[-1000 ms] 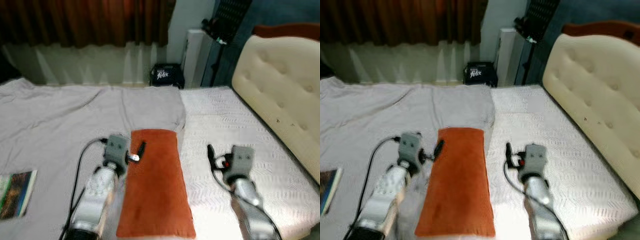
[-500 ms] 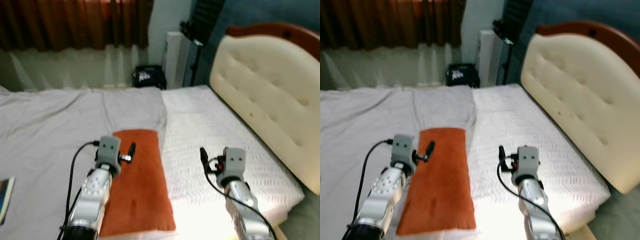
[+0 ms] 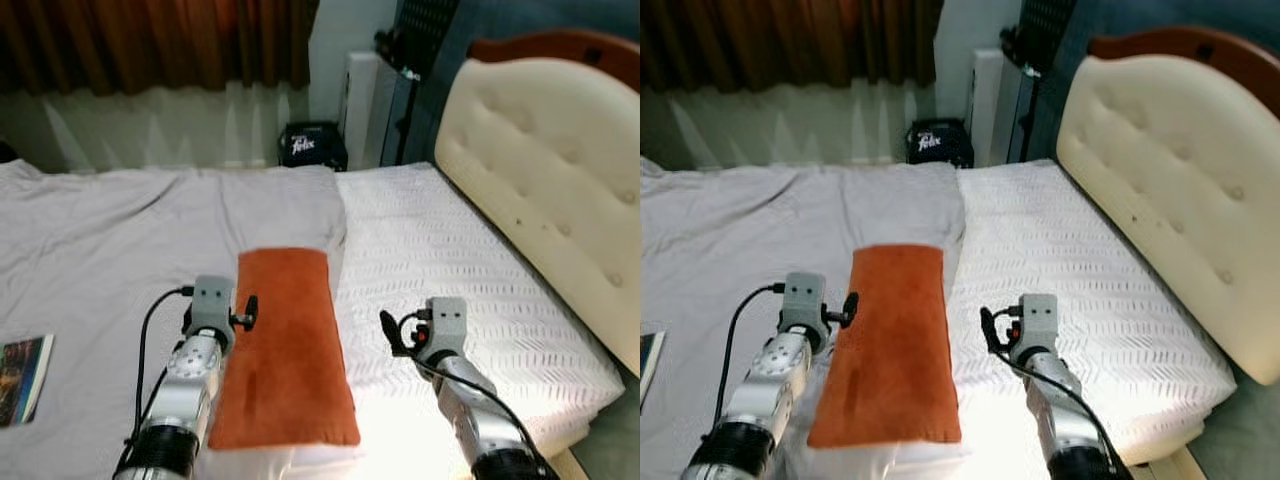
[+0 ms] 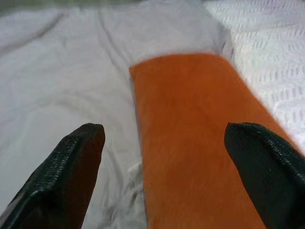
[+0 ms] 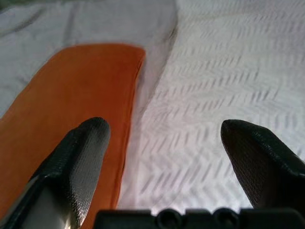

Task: Clean up the room

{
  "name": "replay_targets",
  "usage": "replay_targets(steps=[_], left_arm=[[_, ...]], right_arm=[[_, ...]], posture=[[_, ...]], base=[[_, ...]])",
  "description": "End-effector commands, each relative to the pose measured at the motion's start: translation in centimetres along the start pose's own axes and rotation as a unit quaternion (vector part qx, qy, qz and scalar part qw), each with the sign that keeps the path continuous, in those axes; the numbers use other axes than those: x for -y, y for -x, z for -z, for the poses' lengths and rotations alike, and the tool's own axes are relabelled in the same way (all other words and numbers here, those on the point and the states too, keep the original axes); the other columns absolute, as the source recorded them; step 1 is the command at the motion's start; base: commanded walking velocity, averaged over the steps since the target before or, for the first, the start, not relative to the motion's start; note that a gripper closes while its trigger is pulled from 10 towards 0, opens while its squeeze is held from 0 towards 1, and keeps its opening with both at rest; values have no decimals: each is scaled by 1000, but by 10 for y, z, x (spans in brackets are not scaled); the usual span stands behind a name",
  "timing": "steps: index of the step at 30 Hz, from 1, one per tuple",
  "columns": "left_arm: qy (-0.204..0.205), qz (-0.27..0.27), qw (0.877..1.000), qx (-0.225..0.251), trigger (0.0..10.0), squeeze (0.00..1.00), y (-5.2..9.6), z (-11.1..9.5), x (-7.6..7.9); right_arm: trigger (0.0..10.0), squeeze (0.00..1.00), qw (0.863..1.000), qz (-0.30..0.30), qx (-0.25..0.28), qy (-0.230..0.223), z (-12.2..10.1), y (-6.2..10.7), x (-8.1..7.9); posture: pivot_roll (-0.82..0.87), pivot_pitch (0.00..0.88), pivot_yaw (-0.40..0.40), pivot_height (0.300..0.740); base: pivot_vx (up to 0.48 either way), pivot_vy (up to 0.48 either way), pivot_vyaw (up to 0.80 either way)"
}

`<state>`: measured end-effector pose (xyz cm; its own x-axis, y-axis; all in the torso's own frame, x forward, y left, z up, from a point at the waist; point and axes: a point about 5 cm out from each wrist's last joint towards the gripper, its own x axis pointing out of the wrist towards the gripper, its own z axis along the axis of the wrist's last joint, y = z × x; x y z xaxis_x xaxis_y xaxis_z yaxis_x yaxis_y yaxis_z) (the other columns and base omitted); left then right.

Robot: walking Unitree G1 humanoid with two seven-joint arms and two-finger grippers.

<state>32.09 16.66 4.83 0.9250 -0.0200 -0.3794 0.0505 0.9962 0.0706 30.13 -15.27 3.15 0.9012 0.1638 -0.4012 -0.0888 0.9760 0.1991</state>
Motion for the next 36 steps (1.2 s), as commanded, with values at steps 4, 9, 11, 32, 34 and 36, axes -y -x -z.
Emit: replay_targets(steps=[4, 9, 11, 32, 34, 36], left_arm=[[7, -16, 999, -44, 10000, 0, -8, 8, -3], [22, -36, 997, -69, 10000, 0, -10, 17, -12], [24, -34, 996, -74, 10000, 0, -10, 19, -12], [94, -48, 976, -193, 10000, 0, 18, 96, 19], [99, -54, 974, -198, 10000, 0, 19, 99, 16], [100, -54, 974, -197, 10000, 0, 19, 98, 15]], right_arm=[[10000, 0, 999, 6, -29, -16, 4, -8, 7], [10000, 0, 998, 5, -37, -43, 7, -12, 6], [10000, 0, 998, 6, -37, -52, 8, -11, 7], [10000, 0, 966, -112, -147, -180, 71, -1, -53], [10000, 0, 960, -110, -162, -200, 78, 1, -57], [10000, 0, 958, -108, -169, -207, 82, 2, -59]], posture=[[18, 38, -70, 740], [13, 137, -75, 740], [10, 145, -74, 740], [-48, 330, -84, 740], [-40, 342, -82, 740], [-24, 359, -76, 740]], base=[[0, 0, 0], [0, 0, 0], [0, 0, 0], [0, 0, 0], [0, 0, 0], [0, 0, 0]])
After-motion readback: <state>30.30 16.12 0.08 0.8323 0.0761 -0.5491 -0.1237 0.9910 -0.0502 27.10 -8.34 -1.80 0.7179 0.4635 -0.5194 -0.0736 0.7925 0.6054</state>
